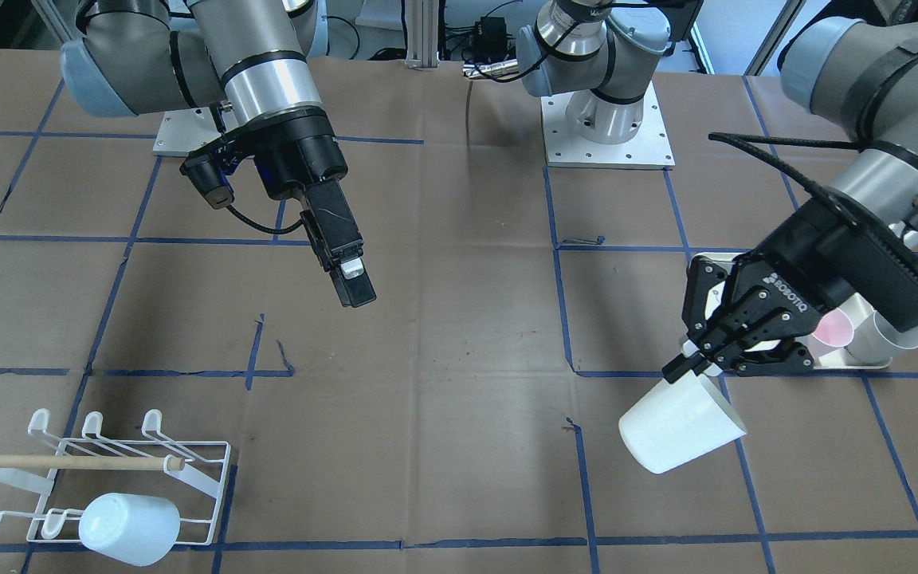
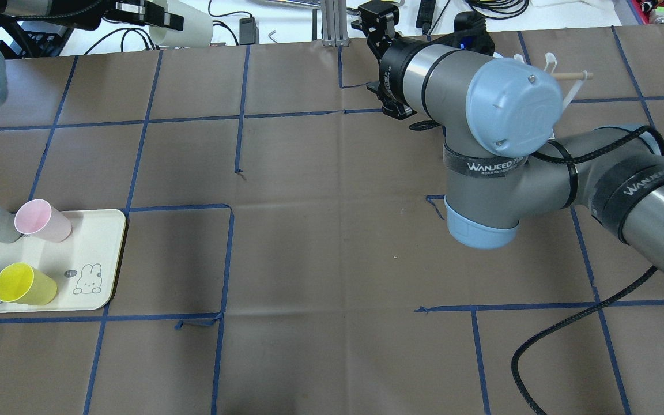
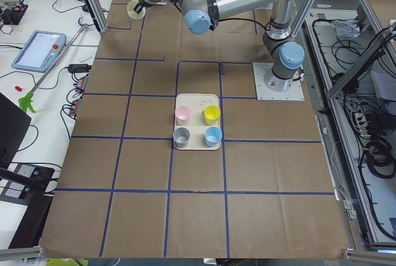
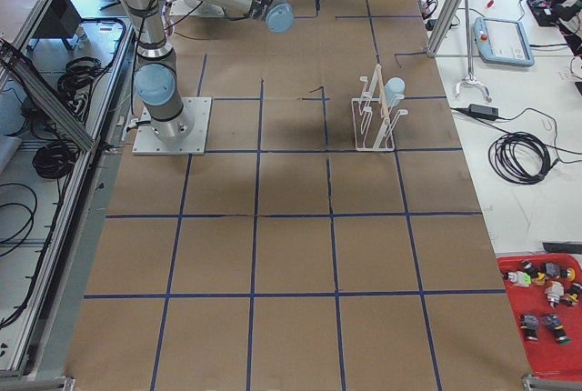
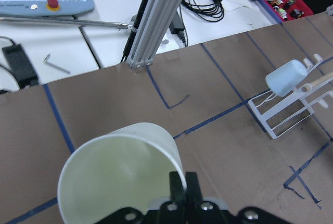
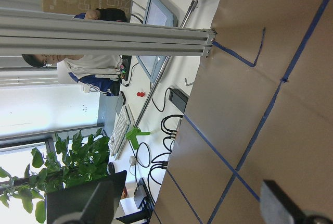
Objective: Transfer IKEA cup to right arm and place on rack
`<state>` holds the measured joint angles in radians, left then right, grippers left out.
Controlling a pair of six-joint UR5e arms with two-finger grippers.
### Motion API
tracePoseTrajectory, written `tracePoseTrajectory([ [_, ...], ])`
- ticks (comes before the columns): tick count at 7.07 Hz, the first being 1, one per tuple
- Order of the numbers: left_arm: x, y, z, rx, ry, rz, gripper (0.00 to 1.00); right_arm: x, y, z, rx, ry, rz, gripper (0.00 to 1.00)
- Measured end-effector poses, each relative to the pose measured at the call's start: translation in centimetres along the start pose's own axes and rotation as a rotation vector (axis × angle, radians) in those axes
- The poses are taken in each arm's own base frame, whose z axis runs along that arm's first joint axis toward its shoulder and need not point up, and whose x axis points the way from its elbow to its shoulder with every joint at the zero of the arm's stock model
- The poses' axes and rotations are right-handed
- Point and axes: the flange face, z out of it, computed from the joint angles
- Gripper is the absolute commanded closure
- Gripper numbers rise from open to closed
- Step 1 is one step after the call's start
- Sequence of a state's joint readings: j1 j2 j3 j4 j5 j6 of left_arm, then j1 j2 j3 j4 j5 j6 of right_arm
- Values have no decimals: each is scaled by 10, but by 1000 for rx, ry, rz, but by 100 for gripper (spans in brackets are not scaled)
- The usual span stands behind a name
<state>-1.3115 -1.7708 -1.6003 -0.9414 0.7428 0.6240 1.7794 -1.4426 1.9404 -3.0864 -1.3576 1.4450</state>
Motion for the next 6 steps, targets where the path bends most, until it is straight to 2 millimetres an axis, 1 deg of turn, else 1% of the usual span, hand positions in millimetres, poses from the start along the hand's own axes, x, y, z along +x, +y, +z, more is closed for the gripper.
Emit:
tracePoseTrajectory([
  [2,21,20,22,128,64,114,97,0,0,0,-1,1,0,0],
  [3,34,34,40,180,84,187,97,0,0,1,0,0,0,0],
  [4,53,54,60,220,103,258,97,0,0,0,0,0,0,0],
  [5,75,80,77,252,115,312,98,1,0,0,0,1,0,0],
  [6,93,105,88,280,120,342,98,1,0,0,0,1,0,0],
])
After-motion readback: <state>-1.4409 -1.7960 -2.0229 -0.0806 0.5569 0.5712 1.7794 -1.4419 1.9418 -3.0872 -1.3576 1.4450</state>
